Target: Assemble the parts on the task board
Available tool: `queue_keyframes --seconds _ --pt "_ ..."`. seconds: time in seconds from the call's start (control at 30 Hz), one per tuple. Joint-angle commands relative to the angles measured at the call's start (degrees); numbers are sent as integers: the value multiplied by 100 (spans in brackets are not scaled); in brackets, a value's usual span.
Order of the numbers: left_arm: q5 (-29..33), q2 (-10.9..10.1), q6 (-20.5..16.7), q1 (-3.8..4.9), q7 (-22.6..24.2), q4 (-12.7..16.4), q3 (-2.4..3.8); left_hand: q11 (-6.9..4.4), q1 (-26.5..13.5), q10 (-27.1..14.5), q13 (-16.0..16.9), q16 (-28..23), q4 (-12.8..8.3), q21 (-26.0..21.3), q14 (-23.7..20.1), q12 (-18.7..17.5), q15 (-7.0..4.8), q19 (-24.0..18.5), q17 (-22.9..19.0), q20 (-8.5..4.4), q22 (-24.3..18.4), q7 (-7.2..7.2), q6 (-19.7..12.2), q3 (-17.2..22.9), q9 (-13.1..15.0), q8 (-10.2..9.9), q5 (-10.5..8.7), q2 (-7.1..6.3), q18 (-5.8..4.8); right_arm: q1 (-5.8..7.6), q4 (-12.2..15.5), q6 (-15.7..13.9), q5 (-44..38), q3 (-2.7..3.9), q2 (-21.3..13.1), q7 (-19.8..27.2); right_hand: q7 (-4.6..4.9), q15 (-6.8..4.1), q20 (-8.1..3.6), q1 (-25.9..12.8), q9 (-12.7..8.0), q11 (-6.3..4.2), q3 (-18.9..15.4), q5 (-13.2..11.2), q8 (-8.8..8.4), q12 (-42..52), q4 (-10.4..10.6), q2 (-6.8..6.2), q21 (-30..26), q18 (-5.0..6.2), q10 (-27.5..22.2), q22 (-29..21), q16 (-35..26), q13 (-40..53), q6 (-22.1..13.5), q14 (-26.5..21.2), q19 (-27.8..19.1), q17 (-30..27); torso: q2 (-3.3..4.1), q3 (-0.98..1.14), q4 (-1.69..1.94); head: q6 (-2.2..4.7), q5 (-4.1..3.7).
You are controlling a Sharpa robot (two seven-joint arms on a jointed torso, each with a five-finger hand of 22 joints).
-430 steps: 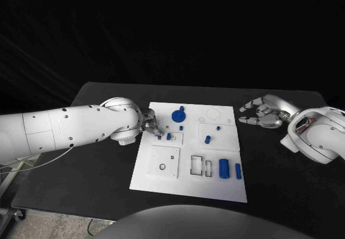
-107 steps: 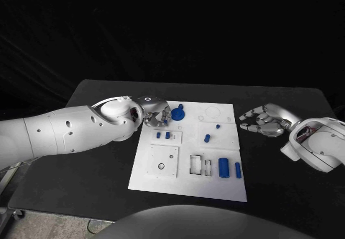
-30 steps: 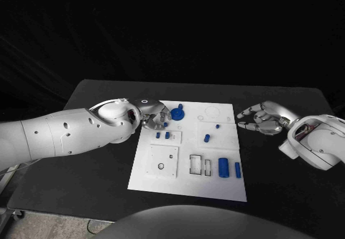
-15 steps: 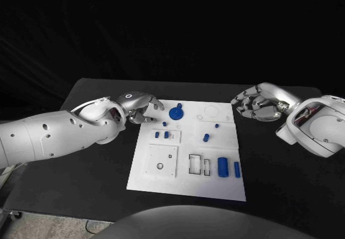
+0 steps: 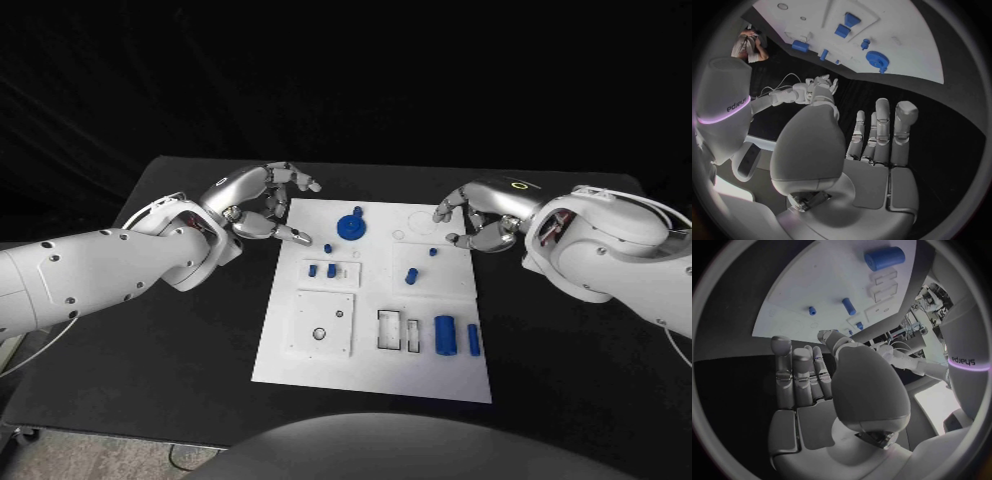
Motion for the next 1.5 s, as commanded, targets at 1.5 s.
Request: queue_keyframes --seconds 1.5 --pt "1898 163 476 -16 1003 4 -113 134 371 100 -537 -544 -42 -1056 -89 201 148 -462 -546 176 239 237 -161 748 -376 393 290 963 162 -591 -825 -90 -1313 15 749 87 -58 -49 -73 -74 0 -165 -118 -330 -194 -332 63 175 508 -80 1243 479 437 -942 718 408 623 297 -1 2 -13 0 -40"
